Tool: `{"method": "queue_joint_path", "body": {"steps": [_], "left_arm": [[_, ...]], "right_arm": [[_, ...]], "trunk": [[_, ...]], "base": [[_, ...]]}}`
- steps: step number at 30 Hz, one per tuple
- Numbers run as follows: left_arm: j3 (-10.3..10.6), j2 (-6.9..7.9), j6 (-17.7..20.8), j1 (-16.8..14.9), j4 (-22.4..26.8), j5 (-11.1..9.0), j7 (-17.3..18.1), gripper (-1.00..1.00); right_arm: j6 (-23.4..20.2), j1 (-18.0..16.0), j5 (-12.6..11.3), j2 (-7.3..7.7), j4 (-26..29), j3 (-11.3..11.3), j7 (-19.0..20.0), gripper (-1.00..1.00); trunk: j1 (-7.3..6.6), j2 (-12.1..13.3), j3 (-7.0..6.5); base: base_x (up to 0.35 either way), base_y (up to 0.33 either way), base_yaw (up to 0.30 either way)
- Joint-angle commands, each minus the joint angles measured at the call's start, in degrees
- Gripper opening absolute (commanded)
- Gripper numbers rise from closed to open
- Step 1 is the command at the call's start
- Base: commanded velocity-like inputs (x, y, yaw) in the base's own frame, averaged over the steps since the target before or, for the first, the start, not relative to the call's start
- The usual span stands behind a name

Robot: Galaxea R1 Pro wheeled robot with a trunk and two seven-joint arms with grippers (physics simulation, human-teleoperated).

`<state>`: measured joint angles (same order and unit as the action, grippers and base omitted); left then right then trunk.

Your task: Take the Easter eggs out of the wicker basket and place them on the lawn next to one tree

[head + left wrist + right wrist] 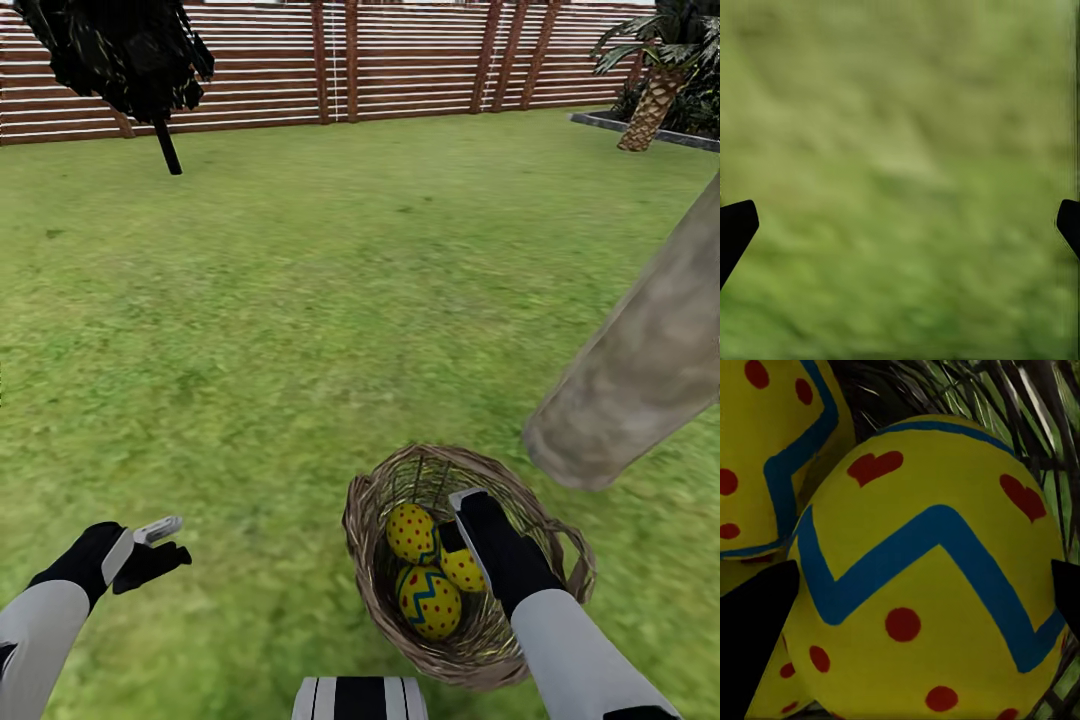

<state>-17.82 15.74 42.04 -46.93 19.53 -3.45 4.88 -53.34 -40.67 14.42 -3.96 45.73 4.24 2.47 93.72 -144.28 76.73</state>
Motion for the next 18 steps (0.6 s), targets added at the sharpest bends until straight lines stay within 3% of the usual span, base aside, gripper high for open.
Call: {"method": "queue_joint_path", "body": {"steps": [1, 16, 18], "left_arm": [[-0.2, -0.01, 0.3, 0.0, 0.1, -0.3, -0.1, 1.0], [-0.3, 0.08, 0.3, 0.0, 0.1, -0.3, -1.1, 1.0], [-0.3, 0.08, 0.3, 0.0, 0.1, -0.3, -1.1, 1.0]], "right_arm": [[-0.3, 0.0, 0.9, 0.01, 0.1, 0.1, 0.3, -1.0], [-0.3, 0.0, 0.6, -0.12, 0.1, 0.2, 0.6, -1.0], [-0.3, 0.0, 0.6, -0.16, 0.1, 0.2, 0.6, -1.0]], "trunk": [[-0.03, 0.0, -0.19], [-0.42, 0.2, -3.51], [-0.47, 0.2, -3.95]], "base": [[0.0, 0.0, 0.0], [-0.001, 0.0, 0.0], [-0.218, 0.04, 0.0]]}}
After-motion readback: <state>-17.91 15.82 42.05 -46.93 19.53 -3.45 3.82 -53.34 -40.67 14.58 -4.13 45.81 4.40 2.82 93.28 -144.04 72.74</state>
